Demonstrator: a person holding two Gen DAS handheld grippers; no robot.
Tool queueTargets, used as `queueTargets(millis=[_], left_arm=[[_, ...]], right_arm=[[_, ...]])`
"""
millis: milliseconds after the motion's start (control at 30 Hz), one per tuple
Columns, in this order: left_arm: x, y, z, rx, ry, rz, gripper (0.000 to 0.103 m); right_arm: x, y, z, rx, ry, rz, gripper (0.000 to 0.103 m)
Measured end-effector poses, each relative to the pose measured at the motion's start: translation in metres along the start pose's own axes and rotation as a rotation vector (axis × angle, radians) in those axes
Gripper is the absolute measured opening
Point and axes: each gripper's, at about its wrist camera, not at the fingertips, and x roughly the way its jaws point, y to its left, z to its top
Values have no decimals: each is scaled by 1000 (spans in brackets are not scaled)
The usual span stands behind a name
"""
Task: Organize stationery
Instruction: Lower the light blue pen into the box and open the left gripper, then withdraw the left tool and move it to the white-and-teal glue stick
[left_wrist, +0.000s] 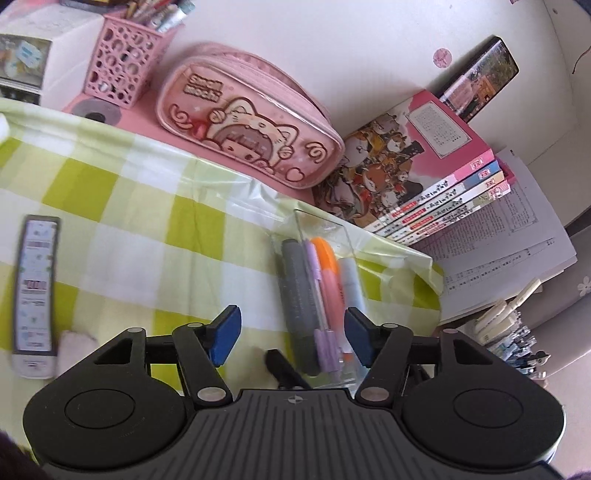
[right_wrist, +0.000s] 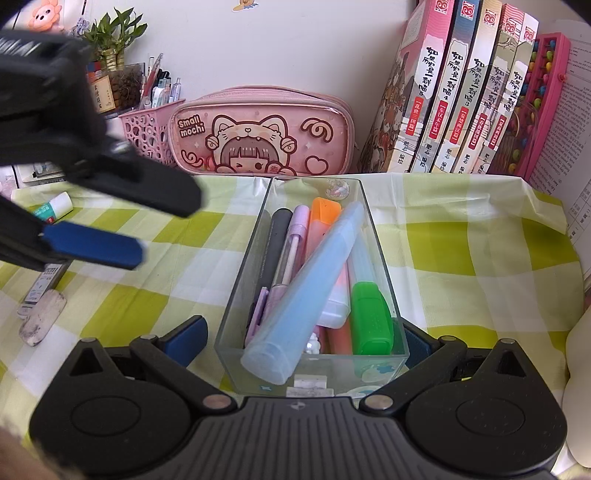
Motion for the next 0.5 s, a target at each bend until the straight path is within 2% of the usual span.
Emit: queueTargets(millis=[200, 500], left_arm=[[-38, 31, -16, 55, -84, 157, 78], [-87, 86, -49, 47, -160, 383, 82]], right_arm=[[0, 0, 0, 0, 0, 0, 101], [0, 0, 0, 0, 0, 0, 101]])
